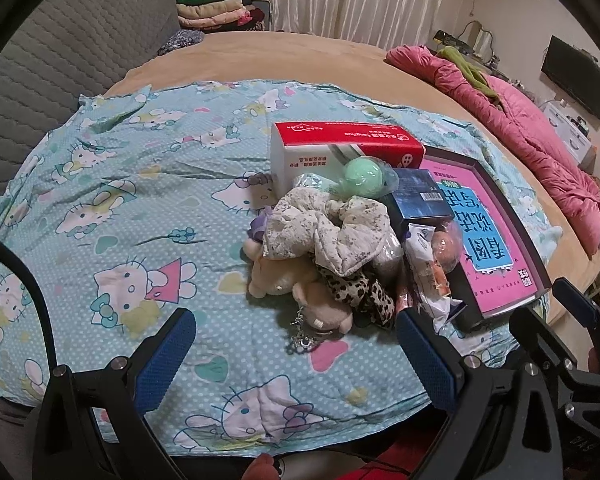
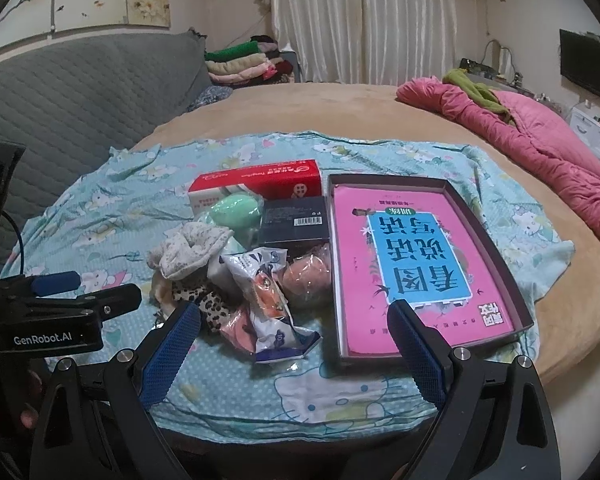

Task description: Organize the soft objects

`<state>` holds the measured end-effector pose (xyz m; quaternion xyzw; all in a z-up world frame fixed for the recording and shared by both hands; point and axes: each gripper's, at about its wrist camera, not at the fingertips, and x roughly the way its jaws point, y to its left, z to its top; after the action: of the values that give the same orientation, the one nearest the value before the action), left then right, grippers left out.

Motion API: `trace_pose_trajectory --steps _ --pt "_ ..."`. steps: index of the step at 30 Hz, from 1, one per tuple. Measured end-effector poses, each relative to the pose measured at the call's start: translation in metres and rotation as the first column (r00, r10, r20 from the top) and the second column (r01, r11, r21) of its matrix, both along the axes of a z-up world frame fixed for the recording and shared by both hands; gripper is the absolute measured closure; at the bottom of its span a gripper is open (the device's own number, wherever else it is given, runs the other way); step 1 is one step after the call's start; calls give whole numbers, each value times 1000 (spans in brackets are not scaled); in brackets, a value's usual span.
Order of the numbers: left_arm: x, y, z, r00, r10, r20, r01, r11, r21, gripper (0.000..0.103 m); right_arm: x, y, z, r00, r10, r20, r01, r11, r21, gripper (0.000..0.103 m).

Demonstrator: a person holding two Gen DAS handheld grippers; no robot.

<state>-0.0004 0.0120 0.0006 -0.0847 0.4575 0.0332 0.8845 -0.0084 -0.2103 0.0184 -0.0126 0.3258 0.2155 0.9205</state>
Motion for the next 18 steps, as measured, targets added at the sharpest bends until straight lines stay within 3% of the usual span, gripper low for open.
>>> trace_pose_trajectory --steps 18 --pt "1 -2 3 1000 -13 14 13 1000 -6 2 2 2 0 1000 -2 -6 2 1000 -3 8"
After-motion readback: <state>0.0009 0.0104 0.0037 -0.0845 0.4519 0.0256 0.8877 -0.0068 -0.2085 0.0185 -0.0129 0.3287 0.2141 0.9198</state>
